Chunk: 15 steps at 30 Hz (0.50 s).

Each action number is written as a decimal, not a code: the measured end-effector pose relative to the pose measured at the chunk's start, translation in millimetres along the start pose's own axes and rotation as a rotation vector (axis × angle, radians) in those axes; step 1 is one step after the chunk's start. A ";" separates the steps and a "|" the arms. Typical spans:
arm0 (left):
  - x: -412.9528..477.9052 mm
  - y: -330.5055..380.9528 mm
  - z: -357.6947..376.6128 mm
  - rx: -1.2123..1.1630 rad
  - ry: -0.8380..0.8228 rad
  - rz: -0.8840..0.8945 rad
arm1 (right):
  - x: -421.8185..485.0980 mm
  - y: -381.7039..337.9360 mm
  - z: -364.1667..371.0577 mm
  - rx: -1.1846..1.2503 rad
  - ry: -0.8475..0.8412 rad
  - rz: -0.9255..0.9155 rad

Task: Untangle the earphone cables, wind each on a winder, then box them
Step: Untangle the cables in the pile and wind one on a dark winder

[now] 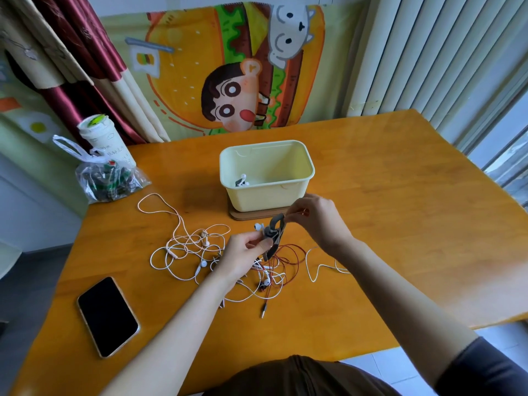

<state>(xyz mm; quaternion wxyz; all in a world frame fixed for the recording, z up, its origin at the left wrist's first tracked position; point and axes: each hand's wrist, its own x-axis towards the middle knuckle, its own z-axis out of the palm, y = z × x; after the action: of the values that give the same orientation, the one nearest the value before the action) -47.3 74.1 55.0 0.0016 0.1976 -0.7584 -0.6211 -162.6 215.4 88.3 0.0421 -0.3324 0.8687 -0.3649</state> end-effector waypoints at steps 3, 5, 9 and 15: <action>-1.2 4.3 -3.7 0.012 -0.065 -0.040 | -1.4 -1.8 3.2 -0.002 0.004 -0.035; -0.9 5.8 -6.1 0.021 -0.092 -0.069 | -1.2 -1.8 4.6 0.005 0.003 -0.019; -2.2 7.5 -7.3 0.007 -0.073 -0.110 | -1.4 -4.3 8.1 0.030 0.021 -0.005; -1.3 8.4 -3.7 -0.091 -0.007 -0.125 | -0.6 -3.0 14.0 0.097 -0.030 0.105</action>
<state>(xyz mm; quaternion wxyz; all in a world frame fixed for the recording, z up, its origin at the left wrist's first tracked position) -47.7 72.3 64.1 -0.0307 0.2420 -0.7157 -0.6545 -156.0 205.8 80.0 0.0900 -0.2893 0.8656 -0.3987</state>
